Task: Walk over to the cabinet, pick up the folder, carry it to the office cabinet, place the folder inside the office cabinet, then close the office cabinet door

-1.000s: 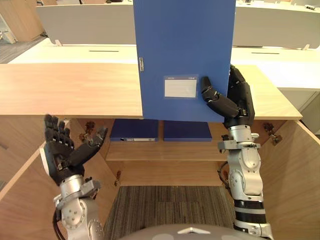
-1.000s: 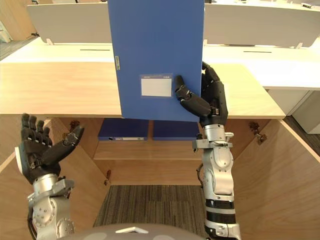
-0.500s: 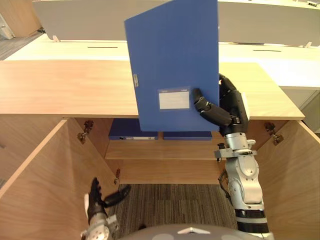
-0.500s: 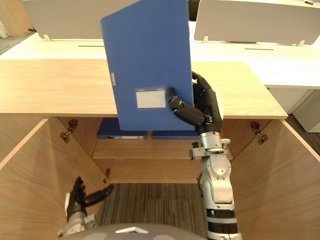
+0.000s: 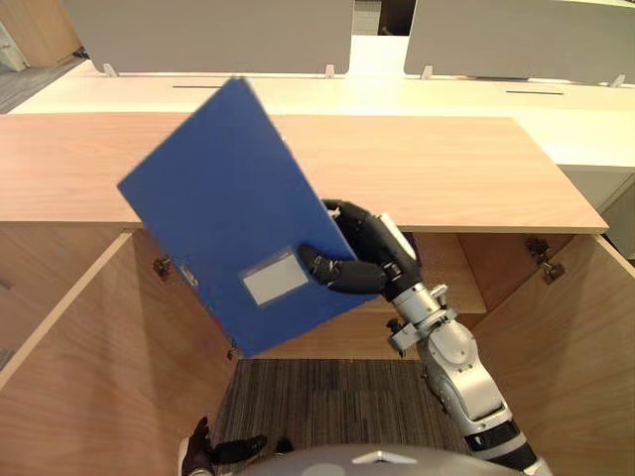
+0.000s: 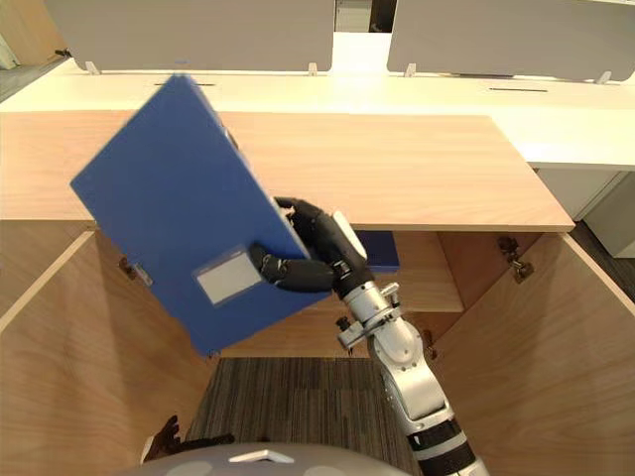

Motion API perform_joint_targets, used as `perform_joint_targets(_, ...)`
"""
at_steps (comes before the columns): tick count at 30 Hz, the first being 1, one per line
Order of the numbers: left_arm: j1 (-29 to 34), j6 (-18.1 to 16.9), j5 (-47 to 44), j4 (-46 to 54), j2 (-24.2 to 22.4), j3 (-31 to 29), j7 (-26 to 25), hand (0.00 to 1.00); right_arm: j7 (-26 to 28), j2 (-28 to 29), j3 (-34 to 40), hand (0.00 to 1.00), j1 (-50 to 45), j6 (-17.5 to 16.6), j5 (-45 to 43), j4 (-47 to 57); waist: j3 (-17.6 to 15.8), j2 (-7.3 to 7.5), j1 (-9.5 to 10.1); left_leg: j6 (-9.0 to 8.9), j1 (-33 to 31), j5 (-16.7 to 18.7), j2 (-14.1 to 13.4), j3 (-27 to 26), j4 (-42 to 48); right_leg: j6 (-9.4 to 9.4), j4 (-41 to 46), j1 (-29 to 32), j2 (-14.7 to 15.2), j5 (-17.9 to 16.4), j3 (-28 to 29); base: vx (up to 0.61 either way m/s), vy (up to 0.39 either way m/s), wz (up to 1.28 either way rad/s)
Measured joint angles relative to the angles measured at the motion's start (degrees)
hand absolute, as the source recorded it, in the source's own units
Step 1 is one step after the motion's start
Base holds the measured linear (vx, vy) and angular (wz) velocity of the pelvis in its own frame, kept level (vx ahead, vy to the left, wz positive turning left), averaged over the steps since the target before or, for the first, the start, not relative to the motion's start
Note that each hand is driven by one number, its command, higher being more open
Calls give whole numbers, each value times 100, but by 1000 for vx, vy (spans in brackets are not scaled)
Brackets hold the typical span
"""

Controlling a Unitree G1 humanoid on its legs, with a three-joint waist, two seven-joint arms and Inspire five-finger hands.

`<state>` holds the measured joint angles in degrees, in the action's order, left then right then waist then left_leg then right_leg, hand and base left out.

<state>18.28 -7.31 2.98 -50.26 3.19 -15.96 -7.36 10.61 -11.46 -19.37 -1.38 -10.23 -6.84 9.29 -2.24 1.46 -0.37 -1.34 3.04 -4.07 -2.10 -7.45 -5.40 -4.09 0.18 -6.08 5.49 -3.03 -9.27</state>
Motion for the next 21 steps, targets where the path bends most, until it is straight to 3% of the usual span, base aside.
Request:
perform_joint_targets(6,-274,-10,-5,-183,109,193,40,100,24,-458,-492,0,88,8,610,-629,-228,-79,36,-13,-444,-16,-26,-24,31,6,130,521,-2,4,43,-7,3,-2)
perform_joint_targets(12,-1007,-112,-8,-85,169,573,62,100,-33,-794,-642,0,851,21,1180,-1126,-1177,-348,64,37,-1529,338,-152,-55,1254,72,940,1428,47,-71,106,-65,16,-6)
perform_joint_targets(16,-1500,-141,-8,33,242,667,65,100,-310,-914,-433,0,1080,25,1375,-1257,-1629,-387,33,82,-2536,580,-186,4,2174,102,1978,2468,145,-458,110,-142,-2,4)
perform_joint_targets(21,-1796,-167,-12,485,323,830,40,100,-619,-873,-163,0,1189,70,1402,-1295,-2026,-437,34,99,-3421,689,-243,13,2853,152,2842,3458,237,-682,167,-157,-22,0)
